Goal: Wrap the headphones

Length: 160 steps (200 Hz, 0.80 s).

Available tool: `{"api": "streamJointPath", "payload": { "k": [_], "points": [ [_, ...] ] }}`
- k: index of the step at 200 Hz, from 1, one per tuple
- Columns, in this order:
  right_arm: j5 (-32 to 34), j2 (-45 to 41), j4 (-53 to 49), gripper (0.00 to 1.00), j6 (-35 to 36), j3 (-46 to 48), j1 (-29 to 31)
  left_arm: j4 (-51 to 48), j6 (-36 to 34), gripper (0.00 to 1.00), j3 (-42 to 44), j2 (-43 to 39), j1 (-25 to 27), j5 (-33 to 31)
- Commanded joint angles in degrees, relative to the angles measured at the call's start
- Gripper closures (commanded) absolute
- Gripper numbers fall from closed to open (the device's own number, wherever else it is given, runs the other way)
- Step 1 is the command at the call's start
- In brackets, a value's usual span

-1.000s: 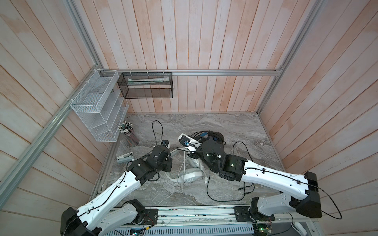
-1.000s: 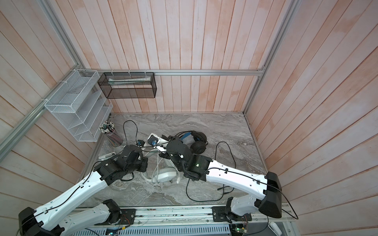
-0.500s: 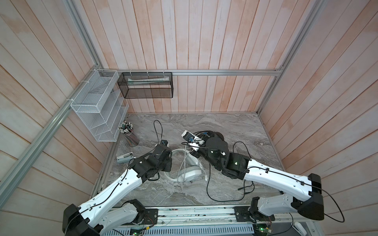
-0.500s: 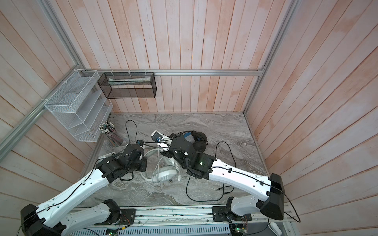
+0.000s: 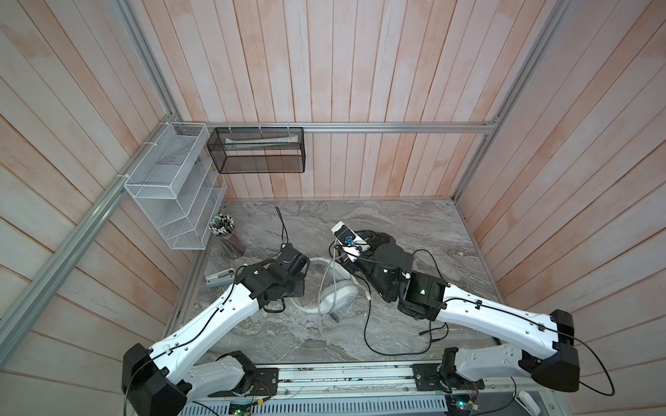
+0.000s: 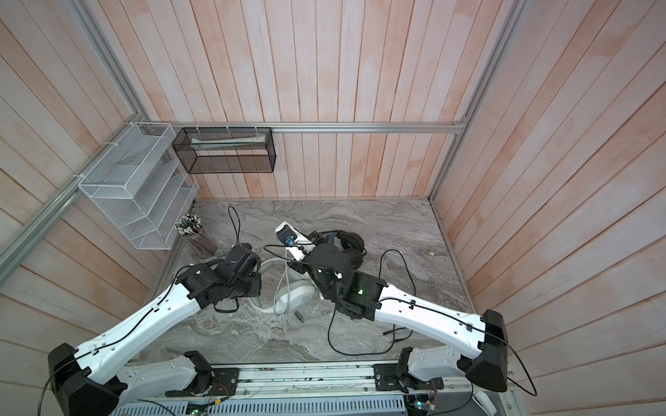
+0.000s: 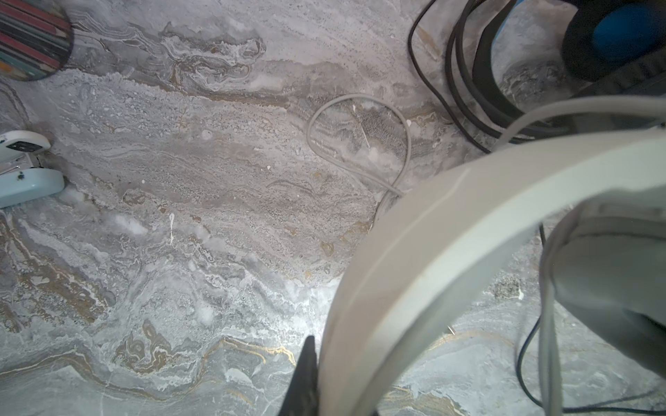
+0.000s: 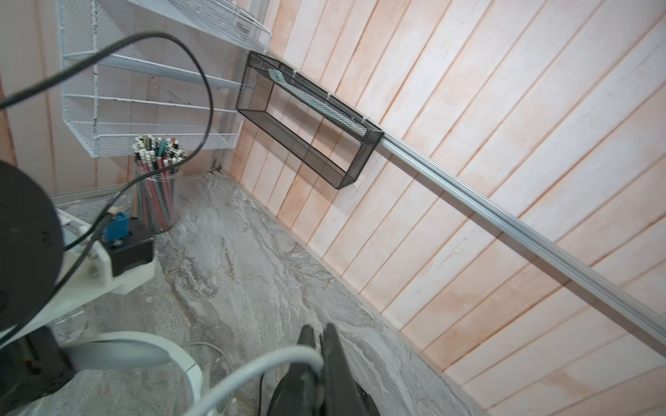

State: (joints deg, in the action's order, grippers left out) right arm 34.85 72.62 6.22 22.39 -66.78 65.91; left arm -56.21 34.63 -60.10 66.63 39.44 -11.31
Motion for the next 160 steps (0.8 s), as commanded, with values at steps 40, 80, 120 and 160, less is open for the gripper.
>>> {"api": "streamJointPath", "payload": {
  "k": [40, 80, 120, 160],
  "points": [
    [7.55, 7.38, -0.78, 0.96, 0.5, -4.13, -0.91, 4.95, -0.25, 1.0, 0.76, -3.51, 0.89, 6.85],
    [6.68, 9.72, -4.78, 0.8, -1.61, -8.08, -2.27, 4.88, -0.97, 1.0, 1.15, -3.72, 1.18, 7.57],
    [5.31, 10.98, -8.23, 0.64, -5.39, -9.39, -4.37, 3.99, -1.66, 1.0, 0.86, -5.01, 1.17, 8.47],
    [1.48, 13.12, -16.35, 0.5, -9.48, -13.31, -5.61, 5.06, -1.71, 1.0, 0.86, -5.87, 1.16, 12.5]
  ]
}}
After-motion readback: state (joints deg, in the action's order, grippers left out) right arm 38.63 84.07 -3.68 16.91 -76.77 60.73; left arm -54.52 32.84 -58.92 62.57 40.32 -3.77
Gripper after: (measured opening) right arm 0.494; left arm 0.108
